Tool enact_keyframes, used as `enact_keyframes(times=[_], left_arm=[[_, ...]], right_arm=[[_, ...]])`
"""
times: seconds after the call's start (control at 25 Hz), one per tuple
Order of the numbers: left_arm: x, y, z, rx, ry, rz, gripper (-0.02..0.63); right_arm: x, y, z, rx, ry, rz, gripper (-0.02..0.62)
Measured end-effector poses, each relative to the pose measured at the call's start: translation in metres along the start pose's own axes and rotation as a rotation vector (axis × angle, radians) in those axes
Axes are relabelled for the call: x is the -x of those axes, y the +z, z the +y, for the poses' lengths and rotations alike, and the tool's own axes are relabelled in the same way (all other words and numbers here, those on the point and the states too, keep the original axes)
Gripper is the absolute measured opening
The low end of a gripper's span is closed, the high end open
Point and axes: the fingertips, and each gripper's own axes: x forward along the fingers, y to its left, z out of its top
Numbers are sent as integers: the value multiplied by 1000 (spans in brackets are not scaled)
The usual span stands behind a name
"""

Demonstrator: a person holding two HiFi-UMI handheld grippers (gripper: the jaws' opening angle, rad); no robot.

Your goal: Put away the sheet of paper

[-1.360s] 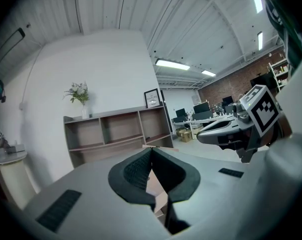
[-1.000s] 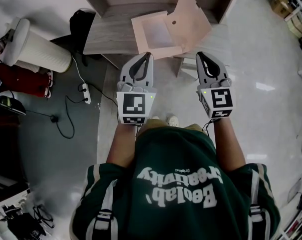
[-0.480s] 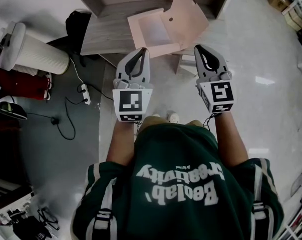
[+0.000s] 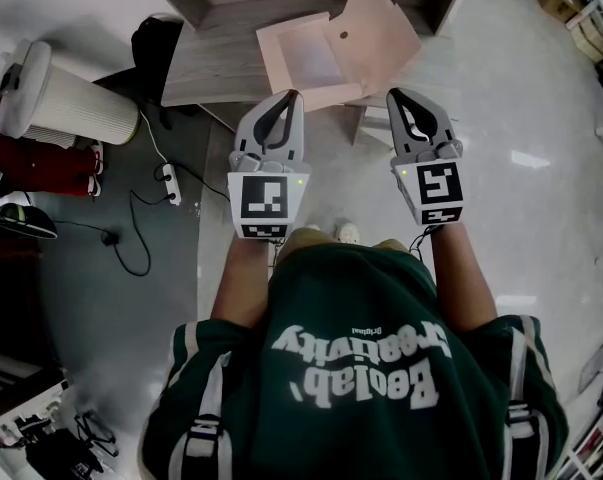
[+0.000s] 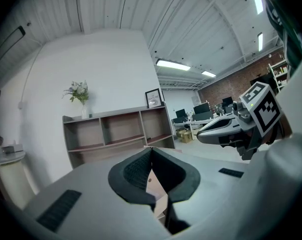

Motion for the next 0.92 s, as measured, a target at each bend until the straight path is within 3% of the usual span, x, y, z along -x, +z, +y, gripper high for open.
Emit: enact_keyframes(times=[0.92], left_arm=[[5,7,1,2,10,-12,18]], right_arm=[[3,8,5,-16,11,-29,34]])
